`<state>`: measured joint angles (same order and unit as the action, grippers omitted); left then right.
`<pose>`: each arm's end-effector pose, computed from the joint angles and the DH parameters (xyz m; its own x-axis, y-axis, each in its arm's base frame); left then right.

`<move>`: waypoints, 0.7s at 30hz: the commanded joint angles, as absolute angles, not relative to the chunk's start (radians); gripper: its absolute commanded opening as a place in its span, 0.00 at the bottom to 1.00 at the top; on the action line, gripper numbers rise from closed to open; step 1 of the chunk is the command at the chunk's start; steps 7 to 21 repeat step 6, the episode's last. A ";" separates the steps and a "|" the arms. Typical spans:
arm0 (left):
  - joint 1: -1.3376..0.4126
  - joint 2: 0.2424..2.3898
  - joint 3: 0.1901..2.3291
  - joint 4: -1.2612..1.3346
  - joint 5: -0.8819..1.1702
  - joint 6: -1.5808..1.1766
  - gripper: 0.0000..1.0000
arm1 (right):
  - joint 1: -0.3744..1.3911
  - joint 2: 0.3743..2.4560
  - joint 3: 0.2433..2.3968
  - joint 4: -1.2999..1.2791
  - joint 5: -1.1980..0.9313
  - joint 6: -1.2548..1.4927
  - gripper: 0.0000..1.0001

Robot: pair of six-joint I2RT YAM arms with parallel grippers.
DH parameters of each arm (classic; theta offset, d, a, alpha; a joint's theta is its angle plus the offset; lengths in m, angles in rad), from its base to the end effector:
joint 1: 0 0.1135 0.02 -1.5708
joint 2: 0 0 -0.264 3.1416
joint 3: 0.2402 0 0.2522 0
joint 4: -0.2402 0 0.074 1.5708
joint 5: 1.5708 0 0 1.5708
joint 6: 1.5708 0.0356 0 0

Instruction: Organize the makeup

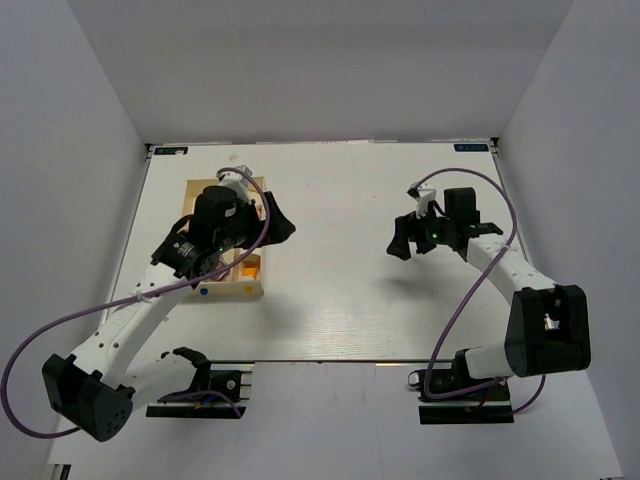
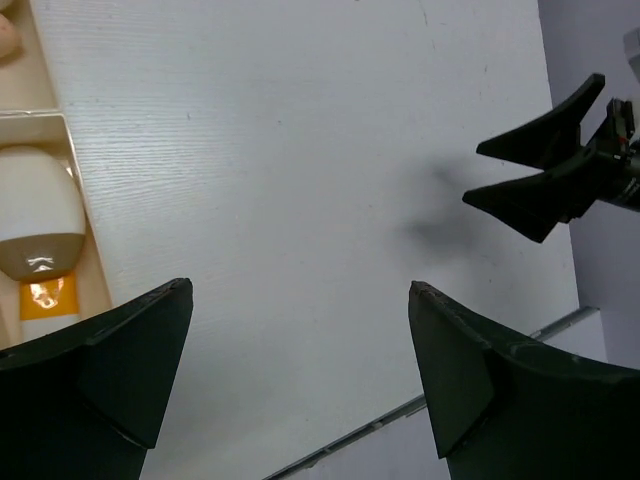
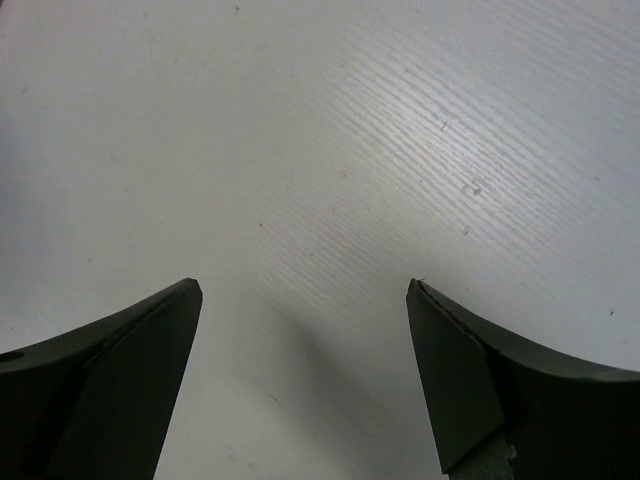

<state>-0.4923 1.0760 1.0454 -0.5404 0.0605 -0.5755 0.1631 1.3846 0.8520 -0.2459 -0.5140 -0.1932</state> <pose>0.2047 -0.1123 0.3391 -0.6807 -0.2513 -0.6881 0.1742 0.8568 -0.4853 0.2807 0.0639 0.2265 -0.5865 -0.2660 -0.7650 -0.6108 0.7656 0.2021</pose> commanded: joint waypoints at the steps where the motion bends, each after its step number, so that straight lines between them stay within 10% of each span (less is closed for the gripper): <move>1: -0.492 1.048 1.009 -0.479 0.152 -0.584 0.98 | 0.158 1.370 0.917 -0.259 -0.492 -0.170 0.89; 21: -0.492 1.006 0.982 -0.480 0.147 -0.580 0.98 | 0.158 1.278 0.881 -0.207 -0.428 -0.149 0.89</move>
